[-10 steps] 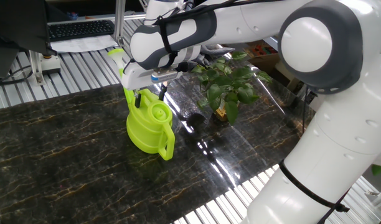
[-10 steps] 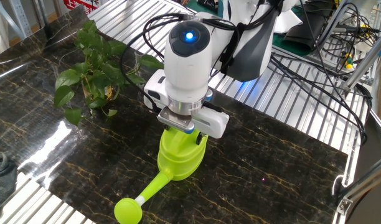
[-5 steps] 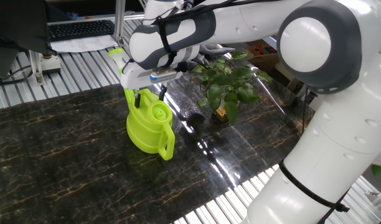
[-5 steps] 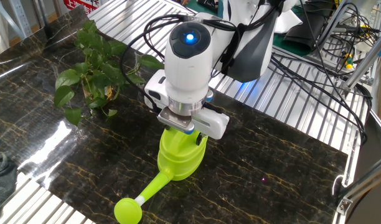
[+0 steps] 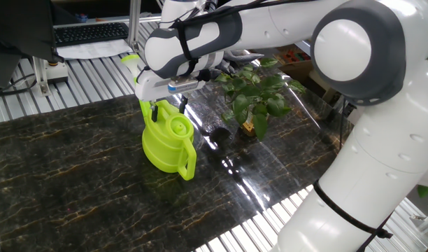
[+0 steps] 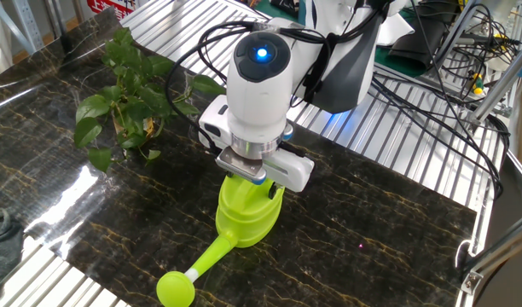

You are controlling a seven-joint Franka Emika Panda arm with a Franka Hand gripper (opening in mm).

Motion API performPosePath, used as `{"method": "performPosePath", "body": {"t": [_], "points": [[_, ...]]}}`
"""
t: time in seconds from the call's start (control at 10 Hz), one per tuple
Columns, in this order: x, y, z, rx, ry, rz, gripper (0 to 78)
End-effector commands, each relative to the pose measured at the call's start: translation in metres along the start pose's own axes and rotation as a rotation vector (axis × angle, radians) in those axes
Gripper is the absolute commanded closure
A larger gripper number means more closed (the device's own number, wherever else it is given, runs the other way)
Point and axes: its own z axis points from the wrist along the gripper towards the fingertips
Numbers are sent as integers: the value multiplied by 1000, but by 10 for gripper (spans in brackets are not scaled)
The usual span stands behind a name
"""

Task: Water the plant

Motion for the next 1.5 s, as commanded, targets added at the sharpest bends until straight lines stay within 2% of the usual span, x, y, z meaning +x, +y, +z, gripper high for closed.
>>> {"method": "performPosePath", "body": {"t": [0.1, 0.4, 0.6, 1.2, 1.5], "points": [[0, 1, -3, 1, -2, 4, 2], [0, 2, -3, 2, -3, -9, 2], [0, 2, -3, 15, 3, -12, 2], [0, 2, -3, 14, 1, 5, 2], [0, 2, -2, 13, 13, 9, 2]]}}
